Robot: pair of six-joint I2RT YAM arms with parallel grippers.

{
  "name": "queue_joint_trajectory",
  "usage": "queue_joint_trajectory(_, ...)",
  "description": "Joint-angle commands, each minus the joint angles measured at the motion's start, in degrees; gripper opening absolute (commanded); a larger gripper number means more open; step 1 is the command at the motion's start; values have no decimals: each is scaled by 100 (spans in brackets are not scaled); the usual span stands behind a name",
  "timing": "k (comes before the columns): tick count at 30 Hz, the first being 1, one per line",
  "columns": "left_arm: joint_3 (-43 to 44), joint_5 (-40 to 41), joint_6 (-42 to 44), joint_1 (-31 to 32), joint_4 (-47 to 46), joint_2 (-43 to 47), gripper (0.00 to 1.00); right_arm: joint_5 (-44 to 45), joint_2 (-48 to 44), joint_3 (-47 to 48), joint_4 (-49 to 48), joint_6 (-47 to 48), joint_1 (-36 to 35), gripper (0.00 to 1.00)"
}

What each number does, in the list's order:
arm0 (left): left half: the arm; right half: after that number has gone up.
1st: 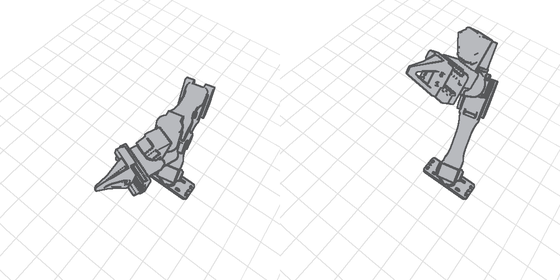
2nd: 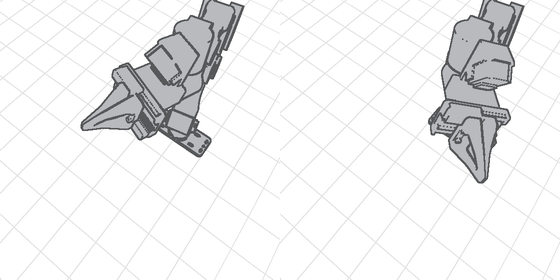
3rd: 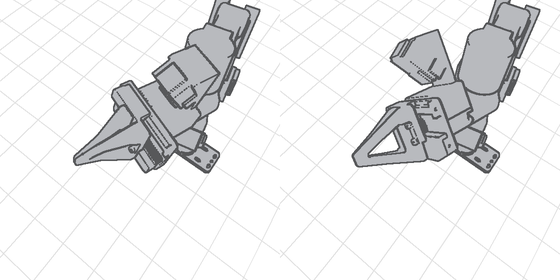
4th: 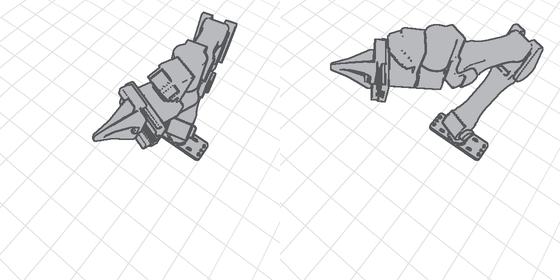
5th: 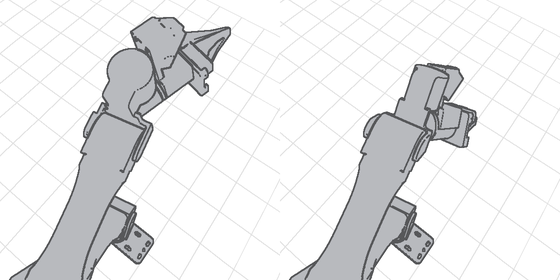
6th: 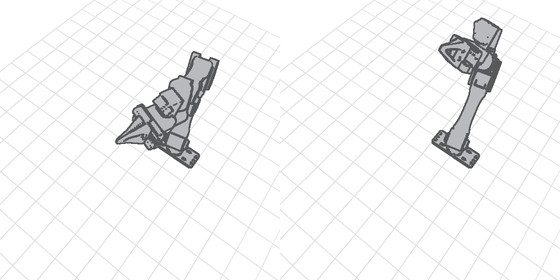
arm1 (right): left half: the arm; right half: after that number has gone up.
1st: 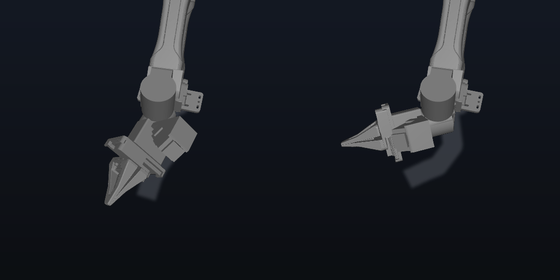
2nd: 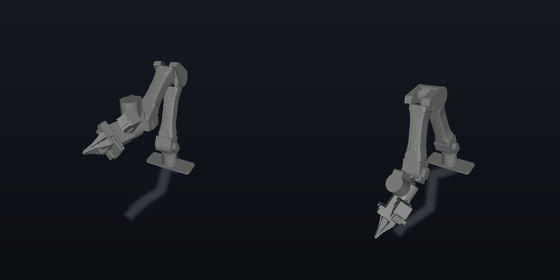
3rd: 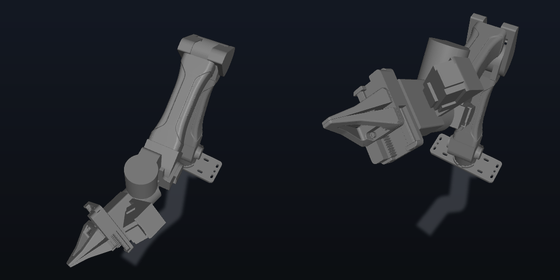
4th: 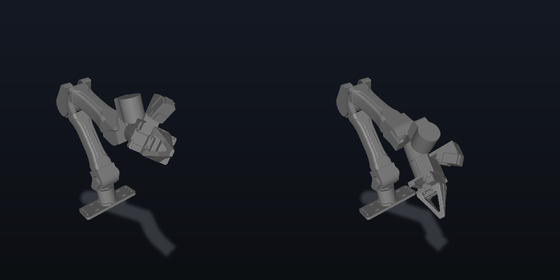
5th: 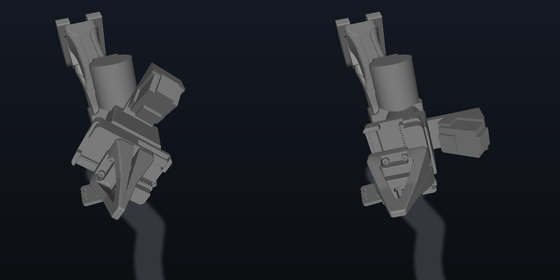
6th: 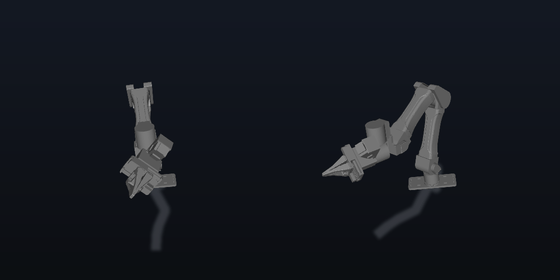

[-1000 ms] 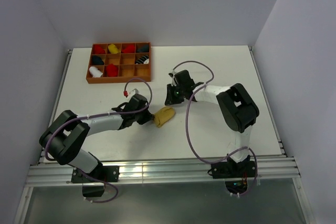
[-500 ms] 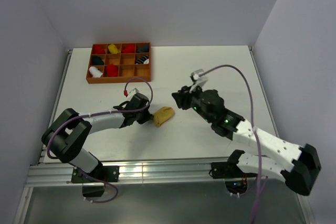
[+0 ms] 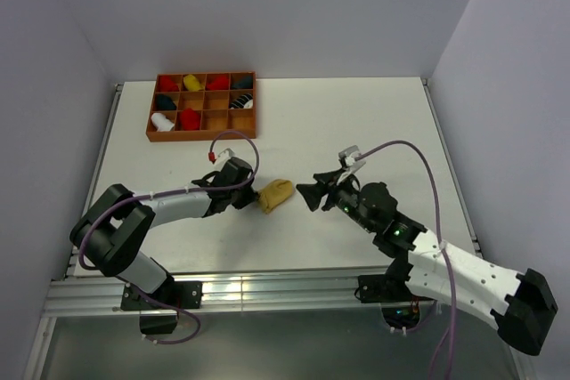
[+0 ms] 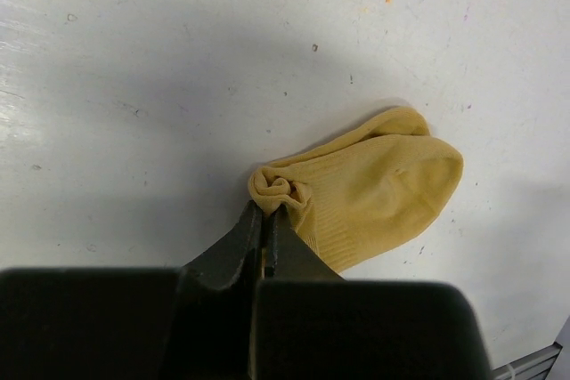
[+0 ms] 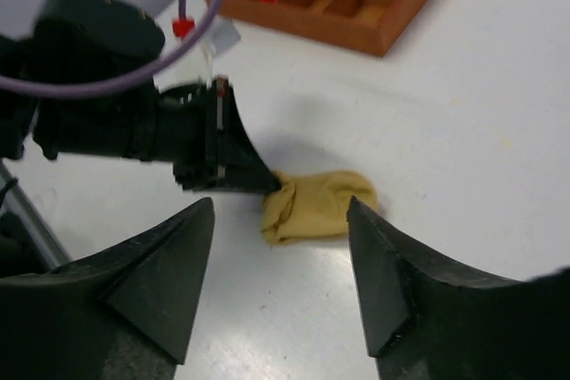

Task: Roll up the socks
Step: Roll the sock at the center of the board.

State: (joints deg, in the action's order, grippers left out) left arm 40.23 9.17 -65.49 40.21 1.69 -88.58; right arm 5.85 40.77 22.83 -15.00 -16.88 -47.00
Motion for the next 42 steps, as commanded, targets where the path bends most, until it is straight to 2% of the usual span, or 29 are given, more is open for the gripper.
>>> queue_joint_trajectory(1, -6, 199, -165, 31, -282, 192, 0, -557, 605, 72, -265, 97, -11, 67)
queue_joint_trajectory(4, -85, 226, -297, 40, -354, 192, 0, -647, 1484, 379, -152, 255, -124, 61)
queue_joint_trajectory(11, -50, 85, -385, 49, -407, -28, 0, 170, 3302, 897, -758, 906, -1222, 61)
queue_joint_trajectory(19, -103, 120, -368, 58, -372, 95, 0, 918, 4657, 1706, -802, 1354, -1768, 60)
queue_joint_trajectory(30, -226, 68, -385, 57, -433, 148, 0, 1340, 5608, 1971, -1066, 1443, -1777, 52)
queue_joint_trajectory(42, -349, -64, -420, 49, -591, 104, 0, 1859, 6091, 2059, -1250, 1416, -1716, 52)
